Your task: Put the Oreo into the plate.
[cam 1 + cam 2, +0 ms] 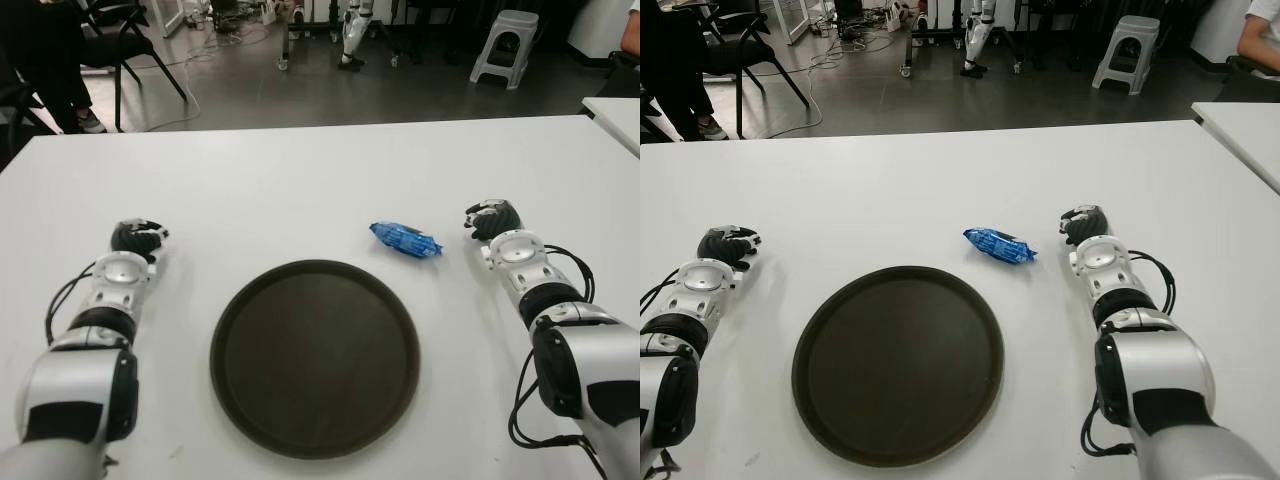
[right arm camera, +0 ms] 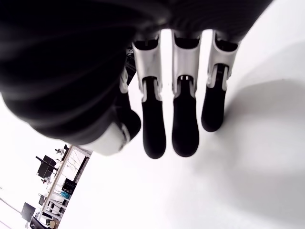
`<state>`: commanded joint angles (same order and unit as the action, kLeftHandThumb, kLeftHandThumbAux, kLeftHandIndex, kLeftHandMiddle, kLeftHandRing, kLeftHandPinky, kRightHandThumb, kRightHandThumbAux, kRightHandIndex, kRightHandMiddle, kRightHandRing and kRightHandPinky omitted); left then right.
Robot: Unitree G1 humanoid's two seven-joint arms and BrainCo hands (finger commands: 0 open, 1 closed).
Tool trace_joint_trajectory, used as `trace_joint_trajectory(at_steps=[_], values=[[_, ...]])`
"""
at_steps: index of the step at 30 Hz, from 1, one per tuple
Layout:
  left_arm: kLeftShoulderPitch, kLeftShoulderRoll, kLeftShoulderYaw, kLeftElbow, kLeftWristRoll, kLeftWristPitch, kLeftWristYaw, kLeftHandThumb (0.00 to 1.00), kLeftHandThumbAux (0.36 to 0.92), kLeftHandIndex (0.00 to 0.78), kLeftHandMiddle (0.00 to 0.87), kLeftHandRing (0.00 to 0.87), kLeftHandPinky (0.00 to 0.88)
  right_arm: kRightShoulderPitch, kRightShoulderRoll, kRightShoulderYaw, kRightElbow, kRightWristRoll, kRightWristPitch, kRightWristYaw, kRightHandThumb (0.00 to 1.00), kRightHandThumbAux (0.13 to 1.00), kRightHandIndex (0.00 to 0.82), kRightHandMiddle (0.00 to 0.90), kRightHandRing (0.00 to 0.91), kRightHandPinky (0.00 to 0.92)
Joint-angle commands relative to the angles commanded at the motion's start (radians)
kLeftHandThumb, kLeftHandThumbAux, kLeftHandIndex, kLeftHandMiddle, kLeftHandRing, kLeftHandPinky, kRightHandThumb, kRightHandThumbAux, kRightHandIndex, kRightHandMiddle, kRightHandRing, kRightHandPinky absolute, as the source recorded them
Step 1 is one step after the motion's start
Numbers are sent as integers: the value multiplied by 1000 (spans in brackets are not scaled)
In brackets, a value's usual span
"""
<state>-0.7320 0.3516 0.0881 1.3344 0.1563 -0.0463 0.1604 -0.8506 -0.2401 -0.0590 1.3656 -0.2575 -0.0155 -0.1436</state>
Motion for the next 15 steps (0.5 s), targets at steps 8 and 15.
trace_joint_trajectory(at_steps=[8,15], values=[[3,0,7,-2,-7,-14,-10,684,718,406,254,268,254,0,1,4,0,-4,2,-7,695,729,426,679,664,633],[2,0,9,-1,-8,-11,-9,681,720,403,230,241,223,-1,2,8,0,-5,4,-8,696,729,426,704,693,659]])
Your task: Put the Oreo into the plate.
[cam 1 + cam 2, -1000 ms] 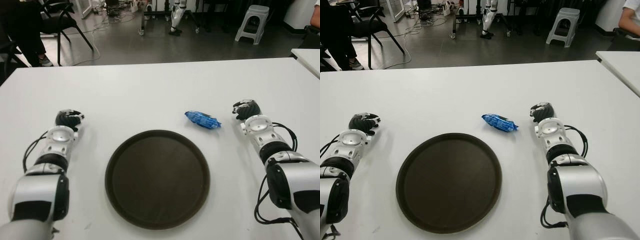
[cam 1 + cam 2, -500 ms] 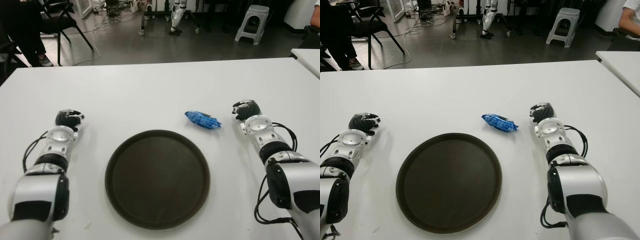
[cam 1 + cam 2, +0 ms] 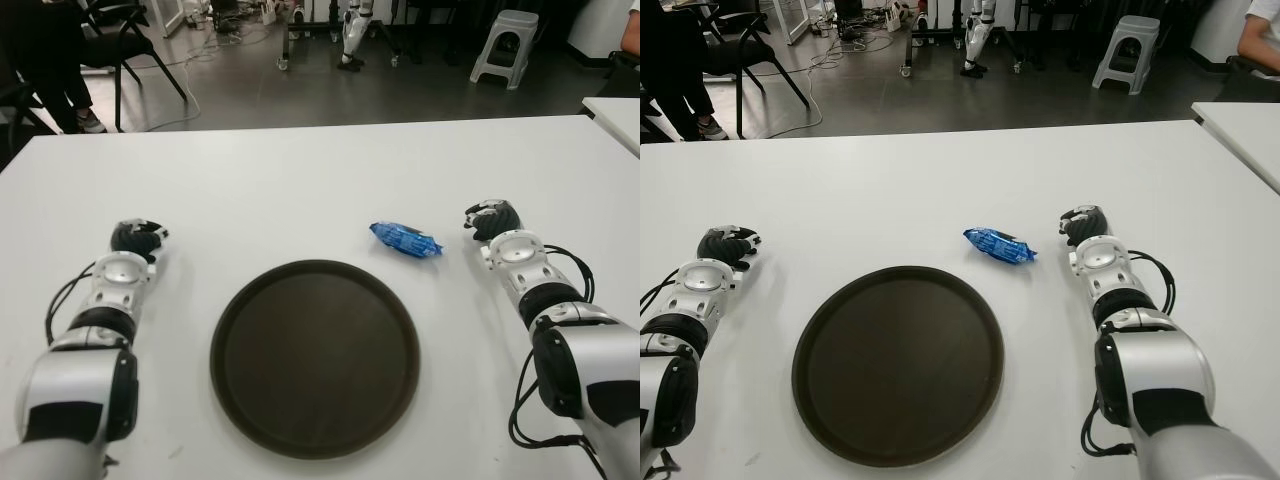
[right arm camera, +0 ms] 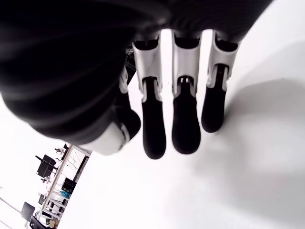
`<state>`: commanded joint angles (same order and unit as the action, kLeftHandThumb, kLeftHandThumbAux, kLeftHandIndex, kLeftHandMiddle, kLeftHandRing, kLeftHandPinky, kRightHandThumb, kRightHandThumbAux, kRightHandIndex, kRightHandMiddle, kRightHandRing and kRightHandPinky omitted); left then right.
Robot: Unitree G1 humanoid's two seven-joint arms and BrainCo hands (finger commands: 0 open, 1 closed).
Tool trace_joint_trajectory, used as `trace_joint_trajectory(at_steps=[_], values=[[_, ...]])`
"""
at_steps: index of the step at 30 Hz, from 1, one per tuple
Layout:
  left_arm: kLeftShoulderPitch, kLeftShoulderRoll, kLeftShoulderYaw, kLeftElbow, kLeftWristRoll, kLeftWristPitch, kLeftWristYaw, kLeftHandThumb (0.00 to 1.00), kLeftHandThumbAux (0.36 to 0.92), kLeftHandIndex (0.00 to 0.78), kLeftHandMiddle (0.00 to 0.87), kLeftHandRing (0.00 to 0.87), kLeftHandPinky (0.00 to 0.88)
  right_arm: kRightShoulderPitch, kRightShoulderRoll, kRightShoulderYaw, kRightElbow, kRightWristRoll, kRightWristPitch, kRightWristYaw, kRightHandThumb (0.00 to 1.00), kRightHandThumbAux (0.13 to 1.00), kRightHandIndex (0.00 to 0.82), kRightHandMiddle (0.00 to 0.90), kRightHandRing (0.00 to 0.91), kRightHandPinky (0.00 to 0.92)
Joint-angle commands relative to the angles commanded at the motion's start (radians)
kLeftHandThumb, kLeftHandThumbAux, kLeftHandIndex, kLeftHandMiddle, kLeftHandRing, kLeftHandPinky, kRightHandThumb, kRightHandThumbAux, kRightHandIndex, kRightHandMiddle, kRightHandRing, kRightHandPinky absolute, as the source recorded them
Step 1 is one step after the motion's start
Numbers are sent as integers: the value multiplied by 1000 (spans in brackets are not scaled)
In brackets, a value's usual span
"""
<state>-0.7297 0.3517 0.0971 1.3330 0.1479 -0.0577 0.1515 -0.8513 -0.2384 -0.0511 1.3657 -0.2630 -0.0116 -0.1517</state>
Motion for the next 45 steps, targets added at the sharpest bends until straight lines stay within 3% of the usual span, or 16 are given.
trace_joint_trajectory(at_steps=[10,26,38,40,41,42,43,45], values=[[-2,0,-8,0,7,7,4,677,722,399,191,203,191,1,0,1,-1,0,-5,2,696,730,426,731,725,697],[-2,-1,2,0,-3,7,-2,682,720,403,202,231,252,0,-1,6,0,-5,-2,-2,694,733,421,710,714,689],[2,3,-5,0,5,13,6,677,722,399,181,208,232,-11,16,16,-11,-2,-34,-11,692,732,424,712,720,705],[2,4,-5,0,5,14,4,677,723,399,179,205,232,-12,17,18,-13,-2,-39,-10,685,737,411,684,712,695],[2,4,-6,0,5,14,4,677,723,399,176,202,230,-12,18,18,-13,-2,-41,-11,680,740,405,595,674,642],[2,5,-6,0,6,15,2,677,723,399,175,201,229,-12,19,21,-13,-4,-43,-14,678,741,403,563,661,622],[1,6,-6,0,6,15,1,678,722,399,179,207,238,-12,20,23,-13,-6,-45,-16,502,773,267,438,563,524],[1,7,-6,1,6,17,-1,679,722,401,187,215,248,-13,22,29,-15,-10,-51,-24,288,811,114,280,445,431]])
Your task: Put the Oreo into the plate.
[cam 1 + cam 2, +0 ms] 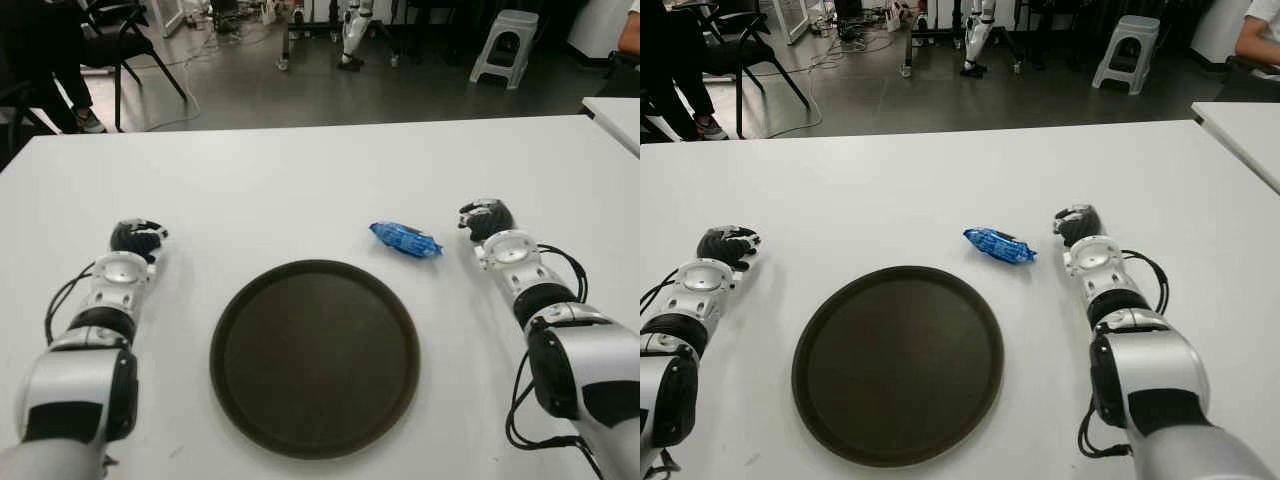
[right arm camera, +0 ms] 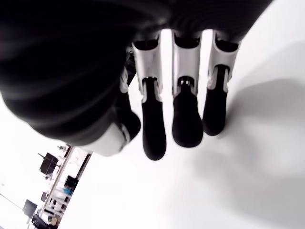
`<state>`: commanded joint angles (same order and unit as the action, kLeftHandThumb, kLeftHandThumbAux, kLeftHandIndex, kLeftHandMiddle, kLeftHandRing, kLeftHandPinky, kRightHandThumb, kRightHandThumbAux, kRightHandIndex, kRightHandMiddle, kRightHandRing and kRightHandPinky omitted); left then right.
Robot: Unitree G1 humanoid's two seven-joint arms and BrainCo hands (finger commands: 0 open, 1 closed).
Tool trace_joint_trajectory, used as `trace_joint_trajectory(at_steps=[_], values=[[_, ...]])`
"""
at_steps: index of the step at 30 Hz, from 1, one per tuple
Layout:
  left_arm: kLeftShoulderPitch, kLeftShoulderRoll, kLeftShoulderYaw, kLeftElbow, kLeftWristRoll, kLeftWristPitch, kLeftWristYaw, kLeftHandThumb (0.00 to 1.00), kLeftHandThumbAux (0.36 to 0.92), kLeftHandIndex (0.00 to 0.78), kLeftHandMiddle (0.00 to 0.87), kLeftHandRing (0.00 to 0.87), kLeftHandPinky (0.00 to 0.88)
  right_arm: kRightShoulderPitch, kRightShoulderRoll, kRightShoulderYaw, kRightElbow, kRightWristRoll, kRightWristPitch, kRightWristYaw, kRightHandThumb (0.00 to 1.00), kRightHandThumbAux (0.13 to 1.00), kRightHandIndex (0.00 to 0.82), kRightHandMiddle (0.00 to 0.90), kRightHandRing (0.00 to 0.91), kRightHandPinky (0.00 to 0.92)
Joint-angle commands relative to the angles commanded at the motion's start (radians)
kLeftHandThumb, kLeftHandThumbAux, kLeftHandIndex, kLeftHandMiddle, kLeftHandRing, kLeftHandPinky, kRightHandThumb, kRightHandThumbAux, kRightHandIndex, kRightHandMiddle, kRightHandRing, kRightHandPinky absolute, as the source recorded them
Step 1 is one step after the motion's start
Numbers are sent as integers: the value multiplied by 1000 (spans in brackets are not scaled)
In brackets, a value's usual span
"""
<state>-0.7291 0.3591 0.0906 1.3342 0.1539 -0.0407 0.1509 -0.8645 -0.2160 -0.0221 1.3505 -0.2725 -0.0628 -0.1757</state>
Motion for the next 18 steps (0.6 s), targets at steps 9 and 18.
trace_joint_trajectory(at_steps=[9,18], values=[[5,4,-2,2,2,-5,-6,680,721,403,192,223,251,3,8,33,-12,-14,-47,-38,116,811,4,56,172,318],[8,2,-6,0,7,-16,3,675,723,399,184,202,213,3,9,47,-14,-20,-68,-57,196,858,0,567,678,687]])
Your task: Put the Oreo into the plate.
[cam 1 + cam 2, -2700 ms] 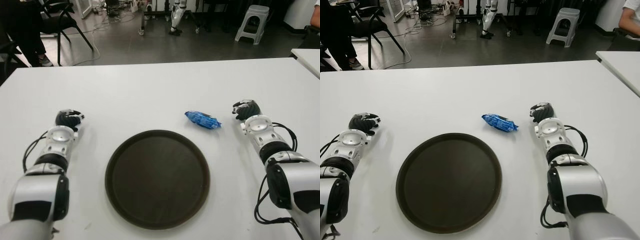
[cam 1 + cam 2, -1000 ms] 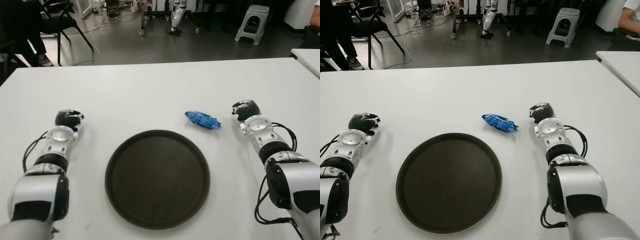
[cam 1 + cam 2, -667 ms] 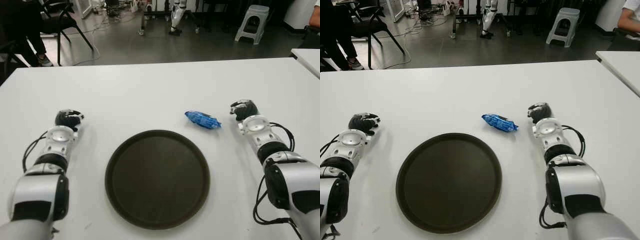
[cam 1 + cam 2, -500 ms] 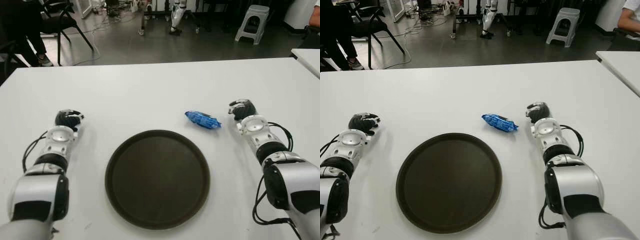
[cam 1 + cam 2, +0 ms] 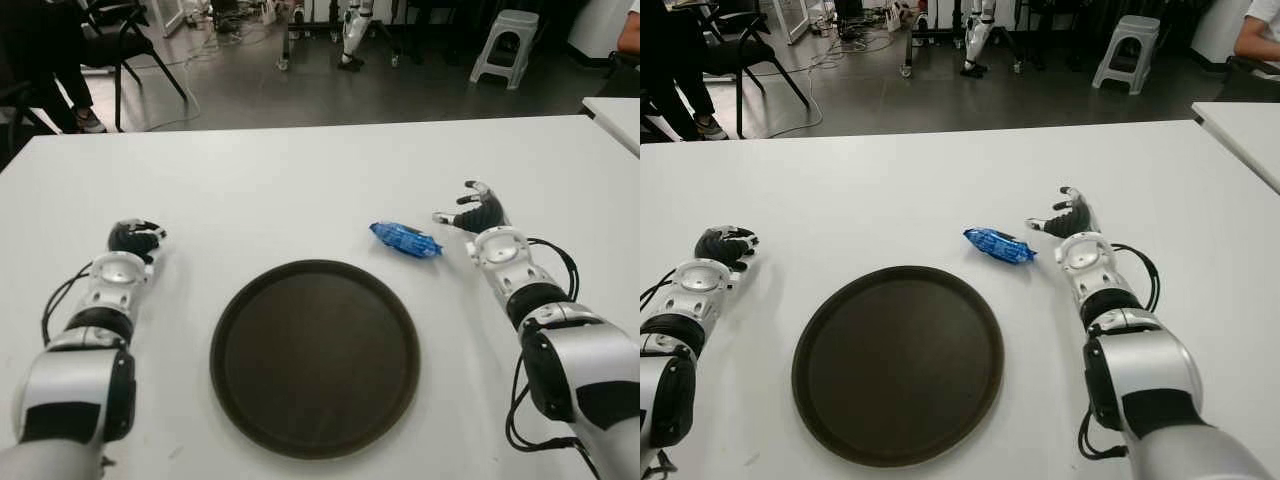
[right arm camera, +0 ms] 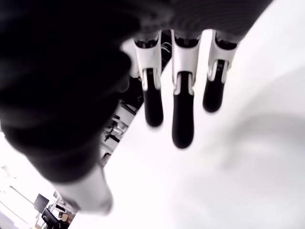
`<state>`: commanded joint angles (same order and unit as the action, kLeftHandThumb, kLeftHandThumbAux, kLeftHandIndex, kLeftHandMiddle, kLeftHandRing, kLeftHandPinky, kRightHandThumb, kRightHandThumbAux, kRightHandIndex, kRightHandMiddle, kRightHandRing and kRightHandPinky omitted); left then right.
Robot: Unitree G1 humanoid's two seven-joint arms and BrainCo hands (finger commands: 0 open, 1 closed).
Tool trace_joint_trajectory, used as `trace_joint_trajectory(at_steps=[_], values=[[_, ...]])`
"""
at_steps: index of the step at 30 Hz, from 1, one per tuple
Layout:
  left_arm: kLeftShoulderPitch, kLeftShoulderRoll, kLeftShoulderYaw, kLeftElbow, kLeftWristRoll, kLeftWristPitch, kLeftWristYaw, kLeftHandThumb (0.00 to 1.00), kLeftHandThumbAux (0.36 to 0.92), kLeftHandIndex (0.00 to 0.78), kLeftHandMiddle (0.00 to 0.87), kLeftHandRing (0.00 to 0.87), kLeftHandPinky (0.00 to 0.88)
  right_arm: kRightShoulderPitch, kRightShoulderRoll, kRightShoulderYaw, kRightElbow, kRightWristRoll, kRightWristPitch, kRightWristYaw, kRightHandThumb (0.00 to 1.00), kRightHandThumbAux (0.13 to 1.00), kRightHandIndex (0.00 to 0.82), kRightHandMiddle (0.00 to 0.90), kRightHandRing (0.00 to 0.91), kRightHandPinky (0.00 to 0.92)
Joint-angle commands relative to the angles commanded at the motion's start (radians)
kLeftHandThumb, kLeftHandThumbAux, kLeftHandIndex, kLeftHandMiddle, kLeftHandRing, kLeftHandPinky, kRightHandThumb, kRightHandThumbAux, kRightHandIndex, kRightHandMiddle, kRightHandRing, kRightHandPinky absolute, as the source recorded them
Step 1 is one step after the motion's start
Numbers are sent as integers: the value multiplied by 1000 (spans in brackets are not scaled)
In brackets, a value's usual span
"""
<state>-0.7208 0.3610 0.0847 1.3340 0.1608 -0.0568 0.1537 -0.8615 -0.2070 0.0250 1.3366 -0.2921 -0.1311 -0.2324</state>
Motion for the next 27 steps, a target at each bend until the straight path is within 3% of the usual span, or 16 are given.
trace_joint_trajectory(at_steps=[5,12,16,17,21,24,27], values=[[-1,-2,2,0,-2,1,-4,675,723,400,189,210,236,-4,-1,10,0,-5,2,-5,217,861,0,675,749,724],[-2,-3,6,1,-6,7,0,676,724,399,184,195,221,-4,2,26,-8,-17,0,-24,246,853,0,678,748,708],[-3,-5,9,0,-7,8,3,677,723,399,181,190,206,-4,3,33,-13,-20,-2,-34,245,846,0,545,646,564],[-3,-5,9,0,-7,7,3,677,723,399,178,188,200,-4,3,36,-15,-20,-2,-37,228,835,0,439,558,494],[-3,-6,14,0,-11,5,2,679,723,399,176,191,210,-4,3,45,-20,-20,-3,-44,190,808,0,269,386,368],[-2,-6,13,0,-10,4,2,679,723,399,174,191,202,-4,3,49,-24,-17,-8,-45,178,801,0,258,371,377],[-3,-6,13,0,-9,5,3,678,723,398,167,184,194,-3,2,50,-28,-14,-17,-39,199,819,0,383,496,486]])
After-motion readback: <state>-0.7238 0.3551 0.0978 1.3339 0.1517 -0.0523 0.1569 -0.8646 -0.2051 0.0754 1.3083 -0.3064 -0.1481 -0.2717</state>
